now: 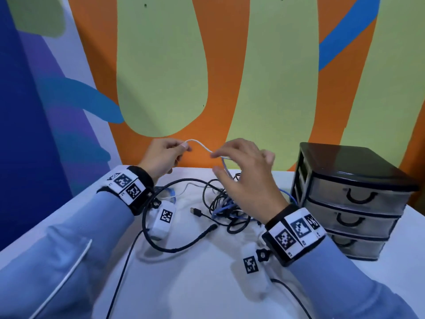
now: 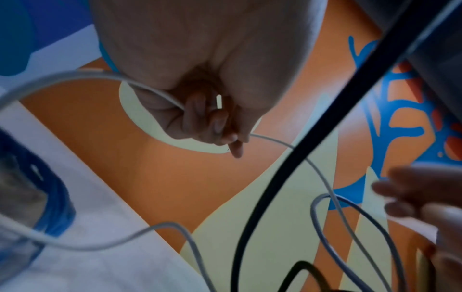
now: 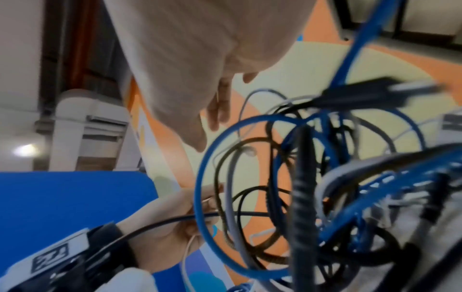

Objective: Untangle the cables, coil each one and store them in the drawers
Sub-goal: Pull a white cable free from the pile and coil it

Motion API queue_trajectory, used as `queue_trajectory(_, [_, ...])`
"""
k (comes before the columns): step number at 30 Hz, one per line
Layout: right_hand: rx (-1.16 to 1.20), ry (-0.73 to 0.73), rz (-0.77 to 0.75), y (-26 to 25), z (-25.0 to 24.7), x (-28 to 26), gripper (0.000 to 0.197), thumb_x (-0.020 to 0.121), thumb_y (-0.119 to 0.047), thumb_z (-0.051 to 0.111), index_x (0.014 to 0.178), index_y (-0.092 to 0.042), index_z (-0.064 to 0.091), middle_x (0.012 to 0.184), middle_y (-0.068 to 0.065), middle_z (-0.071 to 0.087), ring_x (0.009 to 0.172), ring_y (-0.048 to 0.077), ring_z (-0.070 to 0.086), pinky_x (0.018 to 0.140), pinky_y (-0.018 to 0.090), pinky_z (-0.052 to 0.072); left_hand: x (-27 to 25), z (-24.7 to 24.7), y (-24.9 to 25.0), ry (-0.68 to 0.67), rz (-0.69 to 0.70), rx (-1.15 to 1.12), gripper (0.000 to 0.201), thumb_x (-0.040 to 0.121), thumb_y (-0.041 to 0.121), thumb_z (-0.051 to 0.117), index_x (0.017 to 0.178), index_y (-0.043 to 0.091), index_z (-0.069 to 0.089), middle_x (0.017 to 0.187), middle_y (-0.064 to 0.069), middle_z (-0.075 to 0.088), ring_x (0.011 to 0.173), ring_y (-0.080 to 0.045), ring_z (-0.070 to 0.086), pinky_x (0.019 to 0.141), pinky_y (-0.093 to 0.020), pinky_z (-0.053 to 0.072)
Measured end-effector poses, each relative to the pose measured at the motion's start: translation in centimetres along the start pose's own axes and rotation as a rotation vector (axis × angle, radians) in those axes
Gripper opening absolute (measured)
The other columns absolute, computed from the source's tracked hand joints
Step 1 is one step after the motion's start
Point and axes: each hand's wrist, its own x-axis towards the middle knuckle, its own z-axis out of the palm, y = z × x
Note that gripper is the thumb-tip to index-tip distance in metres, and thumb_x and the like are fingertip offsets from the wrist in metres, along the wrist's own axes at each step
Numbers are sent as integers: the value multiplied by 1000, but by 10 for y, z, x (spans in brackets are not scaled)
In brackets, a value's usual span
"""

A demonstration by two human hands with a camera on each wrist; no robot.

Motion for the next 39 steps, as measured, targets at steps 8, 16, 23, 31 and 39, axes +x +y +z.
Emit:
queue_trajectory(8, [43,-677,-77,-1,27,7,48,99,-30,63,143,-46,53,123,-15,70,120,11,54,102,43,44,-6,16,-5,-91,28,-153,25,107,27,62,100,11,80,71,-3,49,54,-13,39,47,-23,30])
queue_trajectory(16, [123,-446,19,25,5,-1,49,86,-33,75,53,-12,46,58,1,49,69,24,50,73,47,49,13,-2,-30,422,-75,-233,25,103,25,62,85,20,78,70,8,55,74,-16,49,72,-30,38])
queue_trajectory(23, [294,-370,365,28,-15,1,53,109,-40,50,69,-10,71,56,-2,64,54,12,55,67,36,44,12,-19,-32,293,-28,-171,21,103,25,65,89,19,80,67,2,48,61,-15,41,55,-28,31])
queue_trajectory(31, [306,-481,29,41,-24,-2,45,92,10,65,107,-30,80,130,-8,64,129,13,55,103,29,45,11,-25,-34,325,-8,-183,21,106,23,61,95,18,79,71,-3,45,60,-16,37,54,-28,30])
queue_trajectory(39, [356,-135,396,42,-20,6,61,94,6,50,139,-34,60,139,-11,59,132,2,50,102,25,43,-1,-24,-13,234,86,-95,41,90,14,47,90,34,82,66,-2,50,67,-24,42,65,-42,32])
